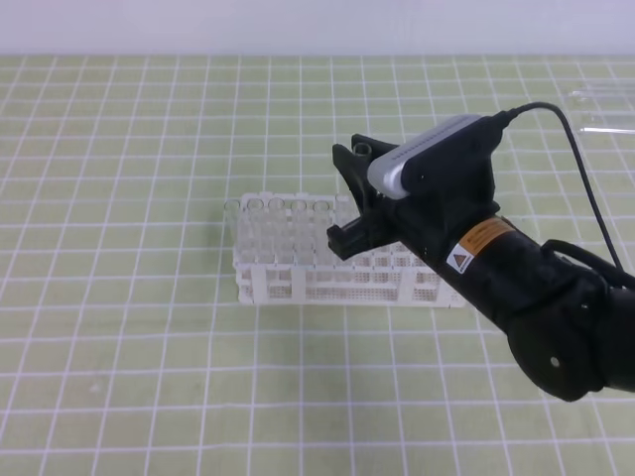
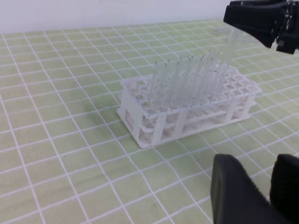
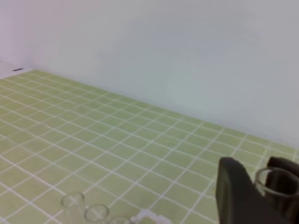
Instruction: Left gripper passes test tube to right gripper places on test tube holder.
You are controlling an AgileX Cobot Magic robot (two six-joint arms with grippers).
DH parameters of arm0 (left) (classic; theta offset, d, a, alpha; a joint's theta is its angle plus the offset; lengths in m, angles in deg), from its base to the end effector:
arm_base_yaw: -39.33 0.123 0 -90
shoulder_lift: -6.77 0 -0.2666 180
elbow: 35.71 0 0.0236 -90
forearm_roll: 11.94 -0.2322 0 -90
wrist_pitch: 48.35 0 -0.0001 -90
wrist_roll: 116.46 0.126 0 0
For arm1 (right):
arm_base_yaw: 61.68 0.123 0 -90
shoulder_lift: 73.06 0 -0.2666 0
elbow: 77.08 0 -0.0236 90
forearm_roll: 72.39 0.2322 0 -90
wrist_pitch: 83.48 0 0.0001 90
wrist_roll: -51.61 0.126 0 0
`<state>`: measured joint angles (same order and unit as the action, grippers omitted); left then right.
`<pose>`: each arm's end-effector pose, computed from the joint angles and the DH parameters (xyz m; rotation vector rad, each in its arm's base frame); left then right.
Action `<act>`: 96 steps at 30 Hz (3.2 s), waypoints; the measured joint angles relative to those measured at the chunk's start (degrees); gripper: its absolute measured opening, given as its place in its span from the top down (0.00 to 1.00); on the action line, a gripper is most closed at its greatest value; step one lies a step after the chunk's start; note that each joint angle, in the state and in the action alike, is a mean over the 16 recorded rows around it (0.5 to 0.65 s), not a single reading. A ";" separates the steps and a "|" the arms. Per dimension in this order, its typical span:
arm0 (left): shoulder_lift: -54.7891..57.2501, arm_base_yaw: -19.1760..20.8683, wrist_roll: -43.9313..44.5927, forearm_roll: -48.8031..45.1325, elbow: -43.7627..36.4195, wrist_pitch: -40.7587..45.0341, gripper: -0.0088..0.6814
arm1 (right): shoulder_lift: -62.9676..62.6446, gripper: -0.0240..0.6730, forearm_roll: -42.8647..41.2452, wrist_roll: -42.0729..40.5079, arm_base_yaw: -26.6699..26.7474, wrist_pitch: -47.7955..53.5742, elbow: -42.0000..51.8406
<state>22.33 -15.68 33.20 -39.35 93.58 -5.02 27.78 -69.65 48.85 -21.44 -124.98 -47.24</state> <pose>0.0676 -0.0271 0.2761 0.5063 1.7974 -0.4905 0.2831 0.2344 0.2530 -0.5290 1.4893 0.5183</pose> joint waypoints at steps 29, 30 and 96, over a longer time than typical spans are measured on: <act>-0.04 0.00 0.00 0.00 0.00 0.05 0.74 | 4.25 0.81 1.46 -4.68 -0.66 -1.38 0.00; -0.07 0.00 0.01 0.04 0.00 0.10 0.74 | 4.30 0.81 1.45 -4.89 -0.66 -1.38 0.00; 0.09 0.00 -0.01 -0.17 -0.01 -0.15 0.74 | 6.17 0.81 3.56 -4.81 -0.66 -2.80 0.42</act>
<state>22.42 -15.67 33.19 -39.53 93.56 -5.17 33.96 -66.09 44.04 -22.10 -127.78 -46.81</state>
